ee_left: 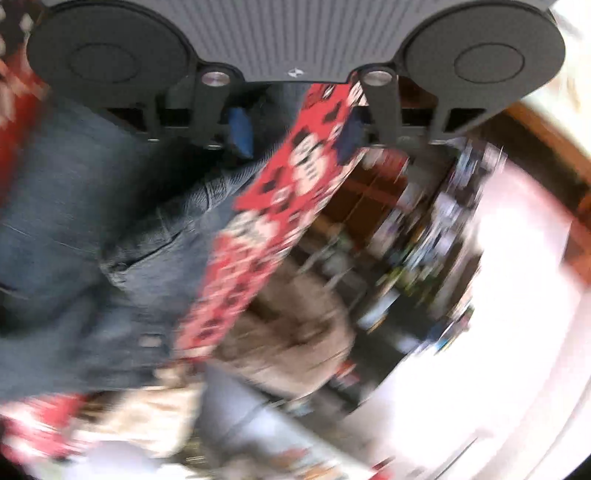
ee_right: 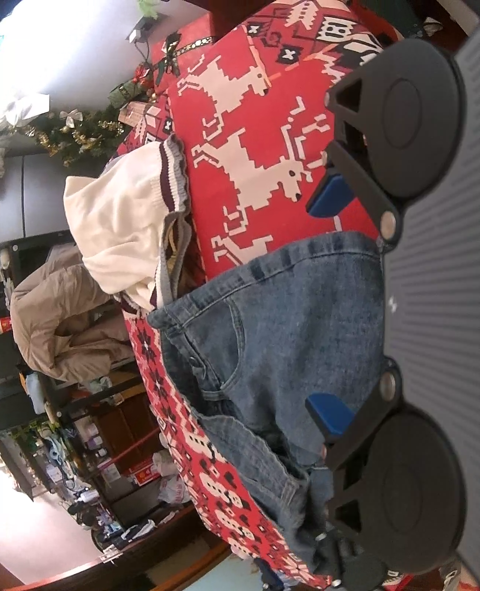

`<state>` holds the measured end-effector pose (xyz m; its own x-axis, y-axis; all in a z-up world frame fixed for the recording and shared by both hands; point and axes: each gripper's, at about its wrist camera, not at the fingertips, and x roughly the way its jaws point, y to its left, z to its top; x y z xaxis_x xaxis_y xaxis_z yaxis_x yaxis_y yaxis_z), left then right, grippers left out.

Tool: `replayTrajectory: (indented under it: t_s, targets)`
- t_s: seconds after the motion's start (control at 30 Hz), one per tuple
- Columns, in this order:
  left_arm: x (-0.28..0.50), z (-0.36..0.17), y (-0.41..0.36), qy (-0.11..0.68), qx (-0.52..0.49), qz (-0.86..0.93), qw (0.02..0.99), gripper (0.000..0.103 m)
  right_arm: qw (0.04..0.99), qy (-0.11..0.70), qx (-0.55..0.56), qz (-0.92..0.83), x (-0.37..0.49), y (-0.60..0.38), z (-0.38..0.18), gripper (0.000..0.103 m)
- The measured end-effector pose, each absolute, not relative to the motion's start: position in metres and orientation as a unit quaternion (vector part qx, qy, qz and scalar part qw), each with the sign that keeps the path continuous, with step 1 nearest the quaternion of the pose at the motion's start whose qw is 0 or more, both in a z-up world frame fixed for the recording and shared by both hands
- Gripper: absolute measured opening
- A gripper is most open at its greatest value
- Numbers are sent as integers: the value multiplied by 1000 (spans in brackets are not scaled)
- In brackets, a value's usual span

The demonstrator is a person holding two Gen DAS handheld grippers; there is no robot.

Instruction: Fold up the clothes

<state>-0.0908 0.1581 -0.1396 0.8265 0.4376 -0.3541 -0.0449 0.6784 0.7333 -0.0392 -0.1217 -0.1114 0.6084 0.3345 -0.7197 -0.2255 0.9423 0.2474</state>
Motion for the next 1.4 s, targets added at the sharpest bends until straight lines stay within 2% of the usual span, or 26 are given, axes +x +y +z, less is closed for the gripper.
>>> replayTrajectory:
  t_s: [0.2,0.53,0.73,0.83,0.9,0.93,0.97,1.03,1.07,1.1,1.13,1.2,1.27,1.4]
  targets:
    - [-68,-120,194,323,256,139,900,38,902,403,38,152,-31,-114,-110,102]
    - [-51,-140,200,354,259,106,892,39,903,372,-76,203,16,-81,-112,102]
    - [-42,-138,216,378,198,96,899,39,899,371,-83,217,66,-67,-118,101]
    - [-34,-136,225,396,165,94,898,37,898,374,-97,210,86,-59,-125,97]
    - [-30,-134,230,402,138,93,900,28,895,379,-100,211,99,-54,-129,89]
    - [-28,-133,234,405,122,92,901,17,894,382,-101,211,104,-52,-132,86]
    - [-26,-132,236,406,109,94,902,14,892,387,-102,208,109,-50,-134,79]
    - [-25,-130,239,400,99,106,905,7,888,398,-102,206,119,-48,-140,57]
    - [-25,-129,242,397,92,110,907,5,886,404,-99,206,124,-48,-142,33]
    - [-25,-128,246,395,79,113,908,5,885,407,-97,206,127,-48,-145,25]
    - [-25,-126,251,393,64,116,910,4,883,410,-94,206,130,-49,-147,25]
    - [-25,-123,260,388,39,124,912,3,883,407,-97,214,130,-47,-149,15]
    - [-24,-119,269,381,23,132,915,2,886,394,-104,220,126,-42,-146,11]
    - [-19,-107,285,368,10,142,919,2,901,350,-121,227,117,-26,-126,9]
